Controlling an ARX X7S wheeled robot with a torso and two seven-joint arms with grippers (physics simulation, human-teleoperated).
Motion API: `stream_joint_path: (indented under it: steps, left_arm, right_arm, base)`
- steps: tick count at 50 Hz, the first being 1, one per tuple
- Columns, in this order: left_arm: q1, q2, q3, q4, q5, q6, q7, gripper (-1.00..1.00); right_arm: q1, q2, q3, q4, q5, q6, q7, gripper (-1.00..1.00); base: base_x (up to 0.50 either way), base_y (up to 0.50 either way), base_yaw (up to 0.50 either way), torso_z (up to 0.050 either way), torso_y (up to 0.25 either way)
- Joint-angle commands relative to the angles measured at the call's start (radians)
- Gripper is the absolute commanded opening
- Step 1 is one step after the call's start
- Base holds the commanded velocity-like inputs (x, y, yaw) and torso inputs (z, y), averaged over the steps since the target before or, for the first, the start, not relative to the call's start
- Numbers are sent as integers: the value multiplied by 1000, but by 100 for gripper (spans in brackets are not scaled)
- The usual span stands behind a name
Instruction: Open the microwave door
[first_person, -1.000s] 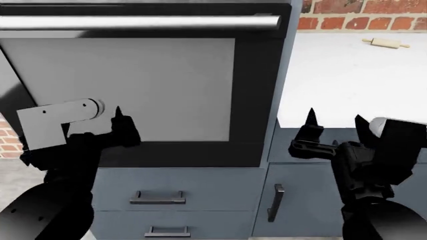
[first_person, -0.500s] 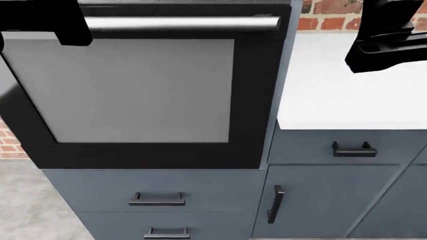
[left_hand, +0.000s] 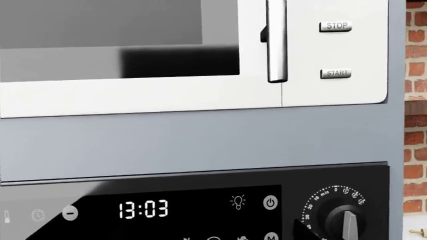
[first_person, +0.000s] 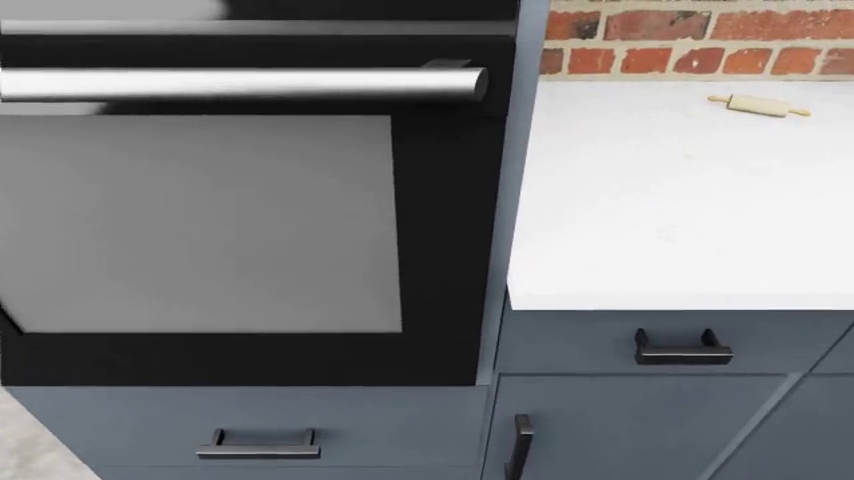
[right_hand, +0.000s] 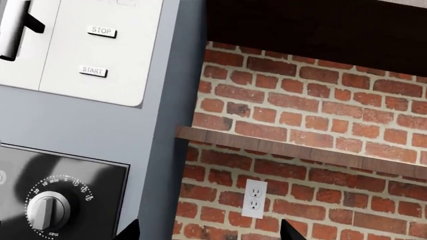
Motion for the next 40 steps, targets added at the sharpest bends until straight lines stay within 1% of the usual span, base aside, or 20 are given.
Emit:
stream_joint_path:
  steps: [1,8,12,17,20,23,25,27,29,32,35,37,40]
  left_arm:
    - [-68,-26,34,-22,-9,12,10,100]
    - [-92,-39,39,-32,2,13,27,100]
    - [-94,-32,49,-25,-8,29,27,100]
    - [-145,8,91,-47,-16,59,3,100]
    - [-215,65,123,-120,41,37,32,100]
    - [-298,161,146,-232,182,-5,143,100]
    - [-352,225,163,-311,309,-22,256,100]
    - [-384,272,185,-374,441,-12,375,100]
    - [-397,306,212,-420,578,32,504,100]
    - [-430,359,271,-530,741,105,677,100]
    - [-463,413,309,-633,856,162,801,100]
    - [-467,461,285,-695,963,165,870,100]
    - [-467,549,195,-804,1208,146,1004,100]
  right_arm:
    - [39,11,-26,1,15,-4,-3,100]
    - [64,10,-54,-8,23,-7,-1,100]
    - [63,19,-57,-10,28,-15,3,100]
    - [27,30,-50,-14,30,-29,1,100]
    - [11,29,-52,-12,24,-35,-1,100]
    - [5,25,-55,-6,9,-34,-5,100]
    - [-1,25,-52,-3,-1,-34,-10,100]
    - [-9,27,-44,-4,-9,-34,-17,100]
    - [-17,32,-35,-13,-14,-33,-24,100]
    - [-35,50,-18,-29,-7,-38,-27,100]
    - [-57,59,-2,-38,-11,-40,-34,100]
    - [-64,62,3,-42,-14,-41,-39,100]
    - [-56,65,-1,-37,-16,-37,-46,100]
  base:
    - [309,0,0,0,0]
    - [307,0,0,0,0]
    - [286,0,0,0,0]
    - [0,0,0,0,0]
    - [0,0,0,0,0]
    - [0,0,0,0,0]
    - [0,0,0,0,0]
    - [0,0,0,0,0]
    - [0,0,0,0,0]
    - [0,0,0,0,0]
    - [0,0,0,0,0]
    - [0,0,0,0,0]
    - [0,0,0,0,0]
